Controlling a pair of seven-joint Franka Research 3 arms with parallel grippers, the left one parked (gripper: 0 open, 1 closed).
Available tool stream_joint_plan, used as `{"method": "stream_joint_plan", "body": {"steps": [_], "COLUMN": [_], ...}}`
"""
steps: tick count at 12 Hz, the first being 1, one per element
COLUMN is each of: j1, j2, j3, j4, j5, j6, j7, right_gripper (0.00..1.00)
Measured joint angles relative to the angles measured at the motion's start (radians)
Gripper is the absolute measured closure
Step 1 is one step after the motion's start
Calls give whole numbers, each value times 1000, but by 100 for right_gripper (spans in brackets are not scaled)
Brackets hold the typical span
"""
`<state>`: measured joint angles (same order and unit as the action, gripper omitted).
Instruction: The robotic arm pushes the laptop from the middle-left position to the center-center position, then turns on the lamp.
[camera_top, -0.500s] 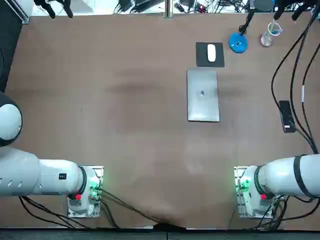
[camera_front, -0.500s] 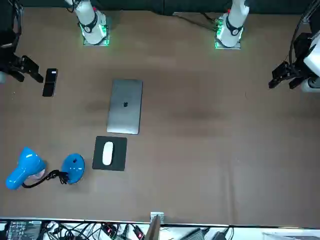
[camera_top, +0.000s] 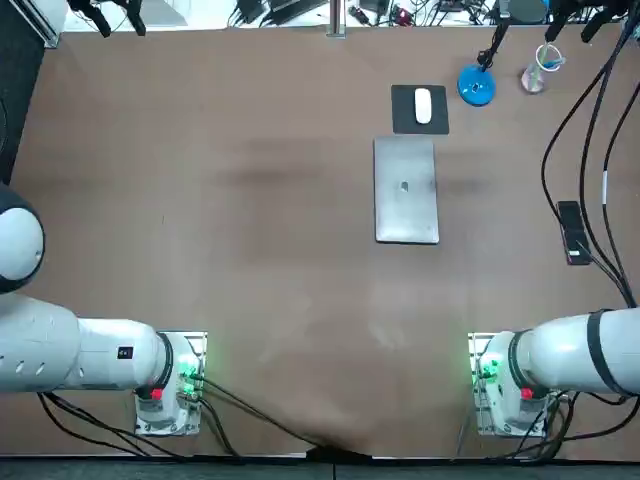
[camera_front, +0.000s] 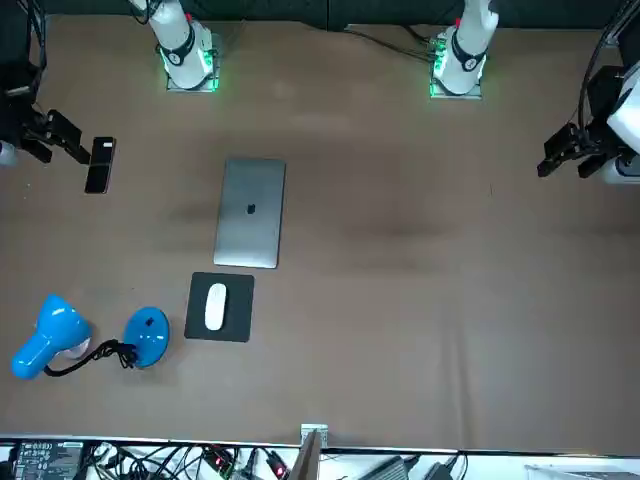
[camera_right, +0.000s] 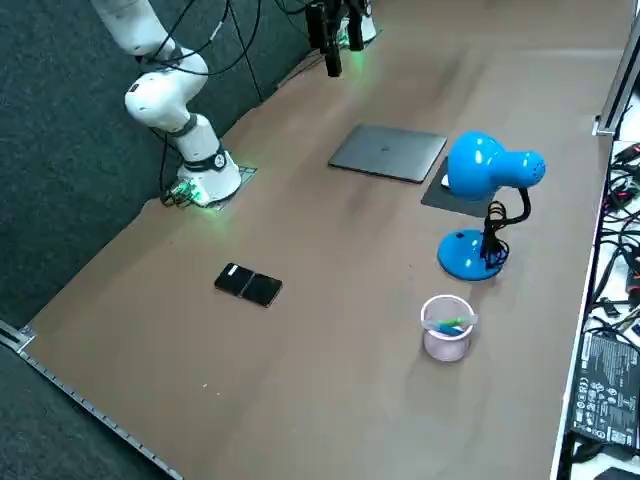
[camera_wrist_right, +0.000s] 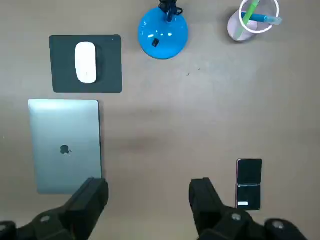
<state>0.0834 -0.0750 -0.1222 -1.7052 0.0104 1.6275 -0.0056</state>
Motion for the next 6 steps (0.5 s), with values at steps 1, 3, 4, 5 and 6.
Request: {"method": "stream_joint_plan", "body": {"steps": [1,3,4,5,6], "j1": [0,3,9,18,26], "j2": [0,0,1,3,5], "j3": [0,0,0,1,1], "j4": [3,5,5,4,3], "j5": [0,0,0,0,0], "j6": [0,-4,-8,-14,-19], "j7": [0,0,0,6,25], "right_gripper": [0,0,0,0,0]}}
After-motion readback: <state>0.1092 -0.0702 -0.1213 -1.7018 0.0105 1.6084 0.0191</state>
